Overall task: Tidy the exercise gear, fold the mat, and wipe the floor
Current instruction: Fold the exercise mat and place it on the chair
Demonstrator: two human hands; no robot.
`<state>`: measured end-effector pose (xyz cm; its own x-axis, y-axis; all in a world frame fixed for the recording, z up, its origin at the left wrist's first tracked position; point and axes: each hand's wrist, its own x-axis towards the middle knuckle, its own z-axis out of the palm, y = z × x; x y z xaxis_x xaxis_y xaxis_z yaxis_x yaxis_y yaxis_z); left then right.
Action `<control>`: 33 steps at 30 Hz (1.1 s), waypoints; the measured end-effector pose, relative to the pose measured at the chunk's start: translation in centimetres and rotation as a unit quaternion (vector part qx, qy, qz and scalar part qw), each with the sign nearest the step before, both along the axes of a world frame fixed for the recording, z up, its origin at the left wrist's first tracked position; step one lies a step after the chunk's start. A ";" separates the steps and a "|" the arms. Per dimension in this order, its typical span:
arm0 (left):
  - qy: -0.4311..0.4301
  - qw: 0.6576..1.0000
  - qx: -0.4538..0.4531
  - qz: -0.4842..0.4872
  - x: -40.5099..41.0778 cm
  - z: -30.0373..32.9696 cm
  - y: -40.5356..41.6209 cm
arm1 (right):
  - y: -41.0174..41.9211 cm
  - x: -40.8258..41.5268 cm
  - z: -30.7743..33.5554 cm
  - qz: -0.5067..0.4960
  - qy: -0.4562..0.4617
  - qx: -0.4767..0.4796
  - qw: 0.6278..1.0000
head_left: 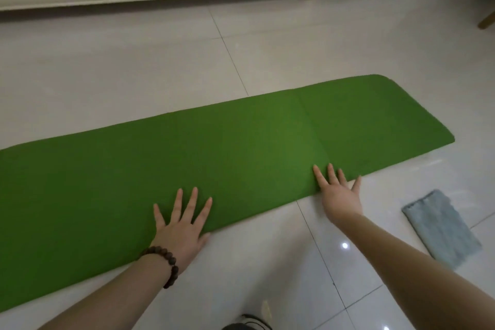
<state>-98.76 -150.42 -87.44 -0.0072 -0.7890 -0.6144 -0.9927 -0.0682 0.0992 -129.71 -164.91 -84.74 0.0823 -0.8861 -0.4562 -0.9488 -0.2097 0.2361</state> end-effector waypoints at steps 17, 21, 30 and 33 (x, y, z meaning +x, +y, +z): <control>-0.021 0.981 -0.175 0.076 -0.9 -4.6 1.7 | -6.2 -5.5 -4.2 -0.071 -0.090 -0.047 0.992; -0.033 0.978 -0.198 0.062 -0.5 -5.4 1.8 | -7.9 -7.5 -3.3 -0.210 -0.092 -0.054 0.972; -0.029 0.956 -0.250 0.149 4.7 -3.1 4.6 | -2.8 9.1 -3.7 -0.106 -0.195 -0.124 0.967; -0.069 0.942 -0.229 0.235 10.6 -2.5 7.9 | 2.8 19.9 -4.1 0.095 -0.243 -0.069 0.963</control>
